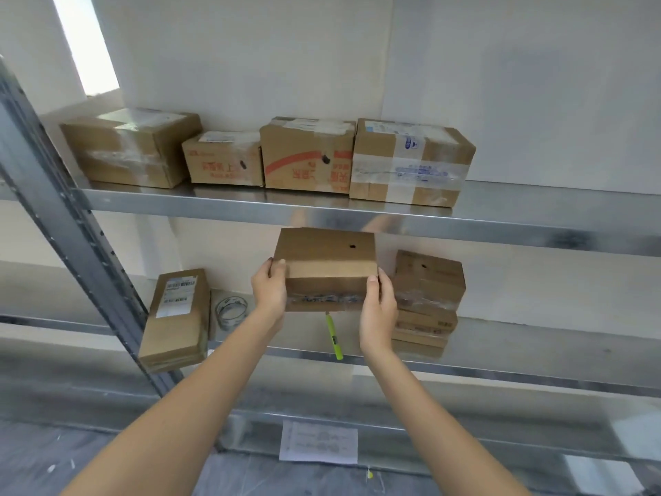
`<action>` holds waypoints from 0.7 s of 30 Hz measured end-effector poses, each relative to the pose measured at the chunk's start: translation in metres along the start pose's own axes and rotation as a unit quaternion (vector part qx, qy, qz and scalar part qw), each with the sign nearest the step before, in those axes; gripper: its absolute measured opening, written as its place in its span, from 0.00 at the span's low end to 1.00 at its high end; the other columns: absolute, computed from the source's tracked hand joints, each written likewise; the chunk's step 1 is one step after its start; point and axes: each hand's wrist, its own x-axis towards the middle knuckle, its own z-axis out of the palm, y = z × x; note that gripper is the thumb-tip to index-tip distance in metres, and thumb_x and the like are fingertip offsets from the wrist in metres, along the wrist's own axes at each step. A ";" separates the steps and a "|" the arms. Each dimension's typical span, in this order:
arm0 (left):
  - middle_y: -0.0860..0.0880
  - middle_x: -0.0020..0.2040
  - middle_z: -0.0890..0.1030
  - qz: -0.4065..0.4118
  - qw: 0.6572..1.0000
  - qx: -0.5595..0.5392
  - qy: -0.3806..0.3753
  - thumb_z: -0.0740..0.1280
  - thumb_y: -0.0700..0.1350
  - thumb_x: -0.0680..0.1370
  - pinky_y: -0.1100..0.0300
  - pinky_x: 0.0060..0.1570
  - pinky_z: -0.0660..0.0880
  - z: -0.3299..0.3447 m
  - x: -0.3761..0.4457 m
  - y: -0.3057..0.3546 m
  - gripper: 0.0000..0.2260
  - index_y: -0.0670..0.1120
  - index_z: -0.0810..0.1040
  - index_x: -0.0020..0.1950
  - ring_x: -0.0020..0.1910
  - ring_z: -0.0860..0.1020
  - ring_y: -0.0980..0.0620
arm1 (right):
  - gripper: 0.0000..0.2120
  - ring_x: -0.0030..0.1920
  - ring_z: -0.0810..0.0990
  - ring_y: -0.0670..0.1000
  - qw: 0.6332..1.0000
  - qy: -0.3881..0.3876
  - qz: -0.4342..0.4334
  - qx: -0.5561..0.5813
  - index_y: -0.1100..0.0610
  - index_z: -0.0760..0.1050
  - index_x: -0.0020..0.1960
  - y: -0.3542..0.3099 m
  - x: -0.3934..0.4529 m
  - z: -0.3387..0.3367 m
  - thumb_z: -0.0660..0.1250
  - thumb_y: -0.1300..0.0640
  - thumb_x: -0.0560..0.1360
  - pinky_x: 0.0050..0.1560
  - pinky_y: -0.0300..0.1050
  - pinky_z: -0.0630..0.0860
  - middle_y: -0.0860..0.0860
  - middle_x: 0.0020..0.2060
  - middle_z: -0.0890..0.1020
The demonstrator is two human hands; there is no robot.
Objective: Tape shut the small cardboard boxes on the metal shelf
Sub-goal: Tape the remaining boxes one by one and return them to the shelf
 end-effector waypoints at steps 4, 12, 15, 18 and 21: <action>0.44 0.64 0.76 -0.031 0.999 0.021 0.024 0.59 0.38 0.83 0.56 0.64 0.70 -0.047 0.023 -0.021 0.16 0.38 0.70 0.71 0.62 0.74 0.46 | 0.17 0.61 0.71 0.44 0.998 -0.028 0.047 -0.010 0.52 0.71 0.69 0.032 -0.011 0.042 0.57 0.49 0.82 0.62 0.40 0.65 0.42 0.58 0.74; 0.41 0.70 0.72 -0.107 0.993 0.052 -0.004 0.60 0.35 0.82 0.61 0.57 0.70 -0.103 0.070 -0.083 0.20 0.39 0.64 0.74 0.65 0.73 0.46 | 0.14 0.55 0.77 0.51 0.986 -0.051 0.141 -0.077 0.57 0.75 0.58 0.095 -0.004 0.092 0.64 0.48 0.79 0.54 0.41 0.68 0.50 0.52 0.79; 0.41 0.71 0.70 -0.117 0.989 0.077 -0.038 0.61 0.36 0.81 0.56 0.66 0.68 -0.108 0.079 -0.101 0.21 0.40 0.64 0.74 0.68 0.71 0.47 | 0.17 0.54 0.76 0.50 0.981 -0.054 0.167 -0.081 0.56 0.73 0.58 0.112 -0.002 0.095 0.68 0.46 0.76 0.55 0.41 0.69 0.50 0.53 0.79; 0.40 0.70 0.71 -0.111 0.986 0.103 -0.070 0.62 0.36 0.81 0.51 0.69 0.67 -0.108 0.085 -0.113 0.21 0.41 0.64 0.73 0.68 0.71 0.43 | 0.17 0.52 0.76 0.49 0.979 -0.038 0.170 -0.101 0.54 0.71 0.57 0.122 0.001 0.100 0.70 0.47 0.75 0.53 0.42 0.71 0.49 0.52 0.79; 0.41 0.69 0.72 -0.108 0.985 0.104 -0.086 0.63 0.38 0.81 0.55 0.67 0.68 -0.106 0.087 -0.124 0.21 0.40 0.65 0.73 0.68 0.71 0.44 | 0.18 0.55 0.77 0.52 0.980 0.000 0.150 -0.133 0.57 0.73 0.58 0.127 0.006 0.102 0.71 0.49 0.74 0.55 0.43 0.71 0.52 0.53 0.79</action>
